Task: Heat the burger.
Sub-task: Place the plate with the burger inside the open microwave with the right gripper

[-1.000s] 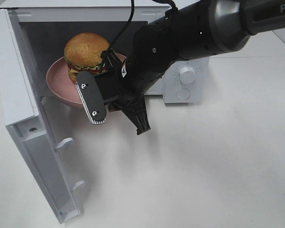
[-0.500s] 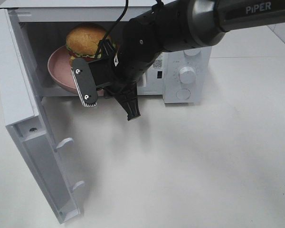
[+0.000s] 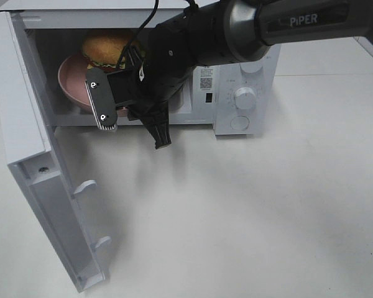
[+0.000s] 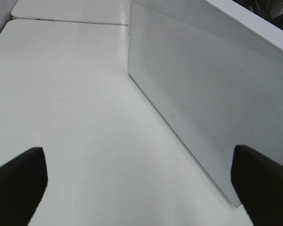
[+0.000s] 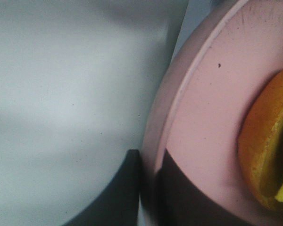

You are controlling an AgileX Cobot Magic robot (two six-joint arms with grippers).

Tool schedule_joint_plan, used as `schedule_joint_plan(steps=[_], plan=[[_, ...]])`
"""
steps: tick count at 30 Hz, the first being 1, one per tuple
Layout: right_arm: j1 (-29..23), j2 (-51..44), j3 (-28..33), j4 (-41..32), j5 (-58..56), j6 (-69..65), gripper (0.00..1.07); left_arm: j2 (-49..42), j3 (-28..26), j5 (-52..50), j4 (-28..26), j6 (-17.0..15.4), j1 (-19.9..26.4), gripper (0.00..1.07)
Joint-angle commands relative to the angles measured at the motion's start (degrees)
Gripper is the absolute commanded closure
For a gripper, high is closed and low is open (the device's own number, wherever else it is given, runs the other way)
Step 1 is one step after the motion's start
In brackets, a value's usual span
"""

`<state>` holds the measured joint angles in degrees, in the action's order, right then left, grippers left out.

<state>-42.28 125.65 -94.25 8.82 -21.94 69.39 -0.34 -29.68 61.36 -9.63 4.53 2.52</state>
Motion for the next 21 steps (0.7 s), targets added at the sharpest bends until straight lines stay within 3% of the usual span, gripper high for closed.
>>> schedule_joint_plan(steps=[1,21], plan=[[0.8,-0.23,-1.38,1.43,3.61,-0.46,1.07,-0.46,0.06,0.11,-0.06,-0.34,0.06,0.09],[1.49,3.95,-6.13,3.09,4.98,-2.64,1.07,-0.46,0.06,0.11,0.06,-0.34,0.06,0.09]])
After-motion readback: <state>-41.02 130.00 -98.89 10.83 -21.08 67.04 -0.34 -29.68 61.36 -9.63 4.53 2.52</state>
